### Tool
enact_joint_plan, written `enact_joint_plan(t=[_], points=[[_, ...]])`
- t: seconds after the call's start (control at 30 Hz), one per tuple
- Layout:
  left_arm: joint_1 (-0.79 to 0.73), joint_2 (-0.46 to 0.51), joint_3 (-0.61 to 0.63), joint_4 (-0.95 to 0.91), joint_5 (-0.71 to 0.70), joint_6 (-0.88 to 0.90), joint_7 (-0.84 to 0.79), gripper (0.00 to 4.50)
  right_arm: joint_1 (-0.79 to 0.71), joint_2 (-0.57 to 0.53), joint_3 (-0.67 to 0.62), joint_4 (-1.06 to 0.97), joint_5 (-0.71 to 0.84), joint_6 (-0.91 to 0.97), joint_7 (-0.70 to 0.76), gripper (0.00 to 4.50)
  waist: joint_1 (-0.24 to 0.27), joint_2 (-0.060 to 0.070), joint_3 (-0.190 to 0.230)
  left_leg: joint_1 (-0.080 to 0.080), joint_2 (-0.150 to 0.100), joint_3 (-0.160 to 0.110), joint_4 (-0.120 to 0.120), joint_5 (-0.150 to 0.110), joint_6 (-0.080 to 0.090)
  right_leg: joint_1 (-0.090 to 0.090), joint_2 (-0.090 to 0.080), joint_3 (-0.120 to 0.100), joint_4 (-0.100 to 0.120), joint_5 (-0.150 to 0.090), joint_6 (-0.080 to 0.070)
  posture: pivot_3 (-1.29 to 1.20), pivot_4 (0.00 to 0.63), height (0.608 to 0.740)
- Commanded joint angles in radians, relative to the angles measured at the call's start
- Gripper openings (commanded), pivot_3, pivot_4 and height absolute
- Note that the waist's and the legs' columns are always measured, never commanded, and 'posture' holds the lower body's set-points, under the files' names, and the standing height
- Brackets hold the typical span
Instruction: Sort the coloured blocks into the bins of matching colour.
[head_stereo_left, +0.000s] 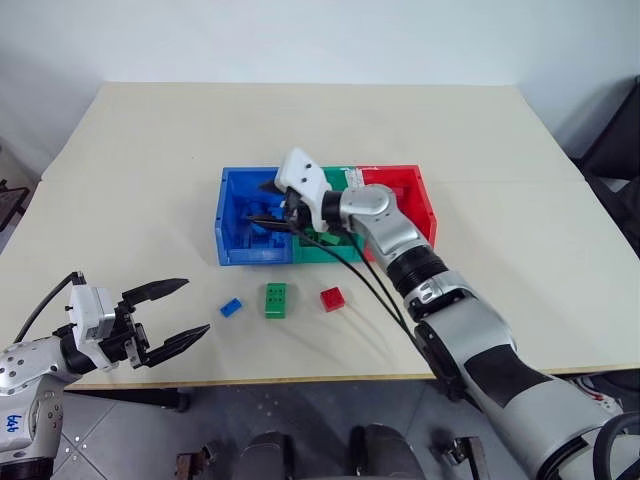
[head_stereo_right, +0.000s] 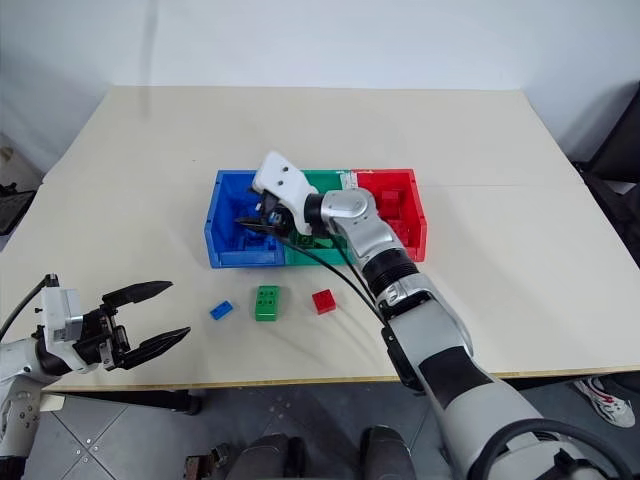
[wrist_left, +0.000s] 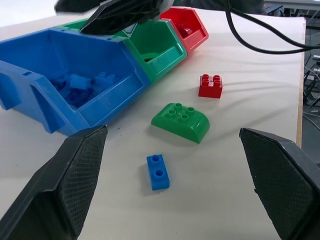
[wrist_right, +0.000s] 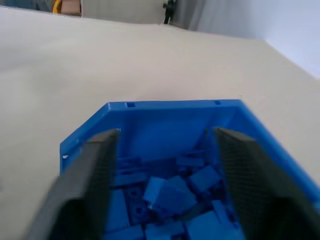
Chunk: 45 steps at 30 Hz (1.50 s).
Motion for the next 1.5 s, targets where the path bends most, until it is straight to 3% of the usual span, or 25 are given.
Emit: enact_joint_plan(t=[0.03,0.17,0.3,0.5,0.67,0.83,1.03,1.23,1.5], points=[[0.002,0.007,0.023,-0.013,-0.015,-0.013,-0.005,4.5,0.072,-0.079,-0.049,-0.226,0.101,0.02,0.157,3.78,0.001,0.0,0.0,0.0,0.0,0.0,0.0,0.0,0.0,0.0,0.0,0.0,0.0,0.0,0.0,0.0,0.15,0.74],[-0.017,0.013,0.019,0.013,-0.013,-0.012,-0.013,4.5,0.307,-0.282,-0.054,-0.574,0.221,0.196,0.373,3.78,0.013,-0.001,0.0,0.0,0.0,-0.004,0.0,0.0,0.0,0.003,-0.002,0.003,-0.002,0.0,0.0,0.0,0.15,0.74],[-0.037,0.018,0.016,0.042,-0.011,-0.013,-0.026,4.5,0.529,-0.488,-0.095,-0.777,0.306,0.305,0.491,3.78,0.027,0.002,0.001,0.0,0.0,-0.004,0.0,-0.001,0.001,0.009,-0.002,0.002,-0.015,0.0,0.0,0.0,0.15,0.74],[-0.071,0.029,0.019,0.1,-0.011,-0.021,-0.057,4.5,0.767,-0.731,-0.213,-0.796,0.31,0.298,0.525,3.78,0.026,0.004,0.002,0.001,0.002,0.001,0.0,-0.001,0.001,0.015,-0.001,-0.001,-0.028,0.0,0.0,0.0,0.15,0.74],[-0.096,0.034,0.028,0.173,-0.01,-0.045,-0.096,4.5,0.861,-0.831,-0.276,-0.76,0.292,0.27,0.509,3.78,0.026,0.004,0.002,0.002,0.003,0.004,-0.001,-0.001,0.001,0.015,-0.001,-0.002,-0.029,0.0,0.0,0.0,0.15,0.74],[-0.128,0.038,0.021,0.211,-0.007,-0.055,-0.109,4.5,0.851,-0.798,-0.227,-0.817,0.275,0.309,0.444,3.78,0.026,0.004,0.002,0.002,0.003,0.005,-0.001,-0.001,0.001,0.015,-0.001,-0.002,-0.029,0.0,0.0,0.0,0.15,0.74],[-0.127,0.031,0.013,0.177,-0.015,-0.042,-0.11,4.5,0.775,-0.642,-0.091,-0.89,0.221,0.357,0.335,3.78,0.026,0.004,0.002,0.002,0.003,0.004,-0.001,-0.001,0.0,0.014,-0.001,-0.001,-0.028,0.0,0.0,0.0,0.15,0.74],[-0.088,0.034,0.023,0.166,-0.037,-0.027,-0.155,4.5,0.681,-0.486,0.052,-0.774,0.096,0.288,0.259,3.78,0.027,0.003,0.002,0.001,0.002,0.003,0.0,-0.001,0.0,0.014,-0.002,-0.002,-0.027,0.0,0.0,0.0,0.15,0.74],[-0.027,0.033,0.038,0.145,-0.04,-0.034,-0.167,4.5,0.605,-0.378,0.122,-0.613,0.021,0.192,0.233,3.78,0.024,0.003,0.002,0.002,0.002,0.002,0.0,-0.001,0.001,0.014,-0.001,-0.002,-0.026,0.0,0.0,0.0,0.15,0.74]])
